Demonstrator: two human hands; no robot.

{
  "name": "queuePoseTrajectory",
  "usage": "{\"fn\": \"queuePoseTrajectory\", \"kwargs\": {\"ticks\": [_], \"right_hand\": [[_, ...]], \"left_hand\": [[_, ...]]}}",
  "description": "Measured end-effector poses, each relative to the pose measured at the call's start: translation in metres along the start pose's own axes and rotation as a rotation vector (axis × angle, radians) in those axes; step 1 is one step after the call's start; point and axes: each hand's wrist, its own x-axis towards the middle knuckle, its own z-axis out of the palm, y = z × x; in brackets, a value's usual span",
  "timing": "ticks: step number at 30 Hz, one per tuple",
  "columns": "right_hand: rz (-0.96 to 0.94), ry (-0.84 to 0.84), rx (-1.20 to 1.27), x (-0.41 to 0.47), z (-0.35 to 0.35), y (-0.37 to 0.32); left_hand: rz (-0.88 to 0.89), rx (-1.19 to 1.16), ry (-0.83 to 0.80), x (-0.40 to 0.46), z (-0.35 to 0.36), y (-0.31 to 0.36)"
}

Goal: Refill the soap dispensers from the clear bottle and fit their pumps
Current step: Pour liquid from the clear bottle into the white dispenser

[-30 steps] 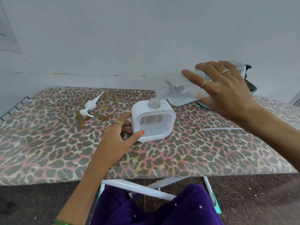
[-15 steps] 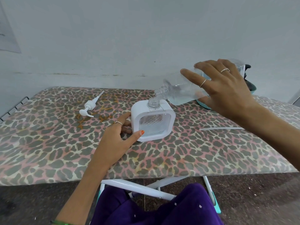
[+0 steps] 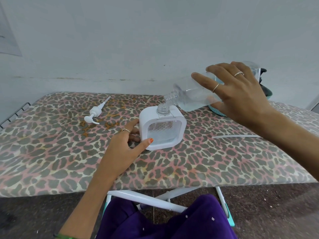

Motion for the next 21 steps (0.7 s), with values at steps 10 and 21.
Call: {"fn": "queuePoseTrajectory", "kwargs": {"ticks": [10, 21], "right_hand": [[-0.003, -0.004, 0.000, 0.0023, -0.0011, -0.0002], [-0.015, 0.004, -0.012, 0.0025, -0.0016, 0.0013]], "left_hand": [[-0.003, 0.008, 0.003, 0.0008, 0.0004, -0.0004], [0.003, 0.002, 0.001, 0.0006, 0.0003, 0.0001]]}}
